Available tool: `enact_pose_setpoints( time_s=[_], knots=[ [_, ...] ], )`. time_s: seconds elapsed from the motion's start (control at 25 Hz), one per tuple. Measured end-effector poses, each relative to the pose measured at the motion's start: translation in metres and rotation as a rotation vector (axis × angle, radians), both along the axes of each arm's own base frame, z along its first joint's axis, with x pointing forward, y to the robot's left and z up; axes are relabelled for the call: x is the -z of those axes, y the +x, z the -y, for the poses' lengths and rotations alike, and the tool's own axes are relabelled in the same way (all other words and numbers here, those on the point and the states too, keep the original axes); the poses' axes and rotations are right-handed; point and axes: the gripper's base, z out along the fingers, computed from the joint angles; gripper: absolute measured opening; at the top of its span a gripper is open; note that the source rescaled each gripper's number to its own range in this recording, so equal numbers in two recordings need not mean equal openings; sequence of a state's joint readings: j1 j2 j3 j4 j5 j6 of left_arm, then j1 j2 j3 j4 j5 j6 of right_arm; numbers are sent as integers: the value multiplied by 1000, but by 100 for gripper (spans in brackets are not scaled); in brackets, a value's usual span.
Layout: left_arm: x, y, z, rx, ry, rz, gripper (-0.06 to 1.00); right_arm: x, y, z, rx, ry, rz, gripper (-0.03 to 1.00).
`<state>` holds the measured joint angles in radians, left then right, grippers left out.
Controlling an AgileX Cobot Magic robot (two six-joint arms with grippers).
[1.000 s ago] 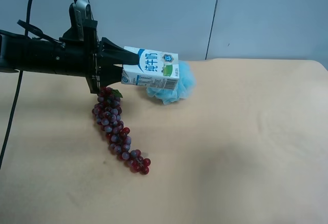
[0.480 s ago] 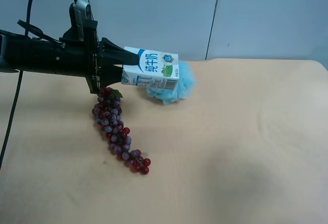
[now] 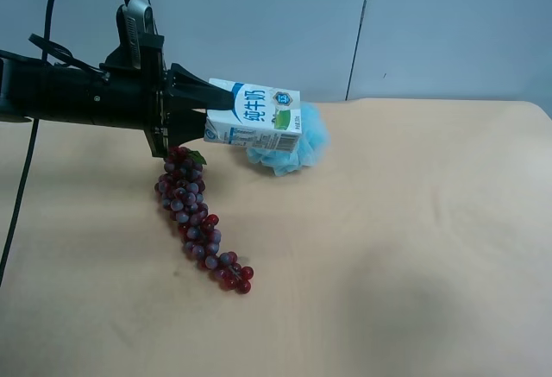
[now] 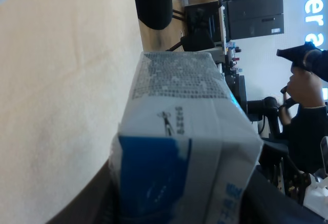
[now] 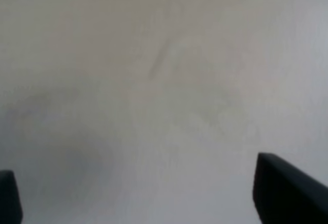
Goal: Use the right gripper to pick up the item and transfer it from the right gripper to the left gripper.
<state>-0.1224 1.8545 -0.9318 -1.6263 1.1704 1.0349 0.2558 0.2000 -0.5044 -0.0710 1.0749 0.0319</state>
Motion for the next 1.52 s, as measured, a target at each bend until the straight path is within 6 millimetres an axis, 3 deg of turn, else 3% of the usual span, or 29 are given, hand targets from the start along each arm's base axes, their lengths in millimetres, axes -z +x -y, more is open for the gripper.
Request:
enact_pose_setpoints(
  time_s=[0.28, 0.36, 0.52, 1.2, 1.4, 1.52],
  knots=[
    [0, 0, 0, 1, 0, 2, 1, -2, -19, 5, 27, 34, 123, 79],
    [0, 0, 0, 1, 0, 2, 1, -2, -31, 7, 124, 42, 195, 79],
    [0, 0, 0, 1, 1, 3, 1, -2, -32, 6, 230, 32, 200, 79],
    [2, -2, -1, 32, 29, 24, 1, -2, -32, 6, 279, 27, 201, 79],
    [1, 3, -13, 28, 57, 54, 1, -2, -32, 6, 279, 27, 201, 79],
    [-11, 11, -25, 57, 123, 104, 1, -2, -32, 6, 279, 27, 201, 79]
  ],
)
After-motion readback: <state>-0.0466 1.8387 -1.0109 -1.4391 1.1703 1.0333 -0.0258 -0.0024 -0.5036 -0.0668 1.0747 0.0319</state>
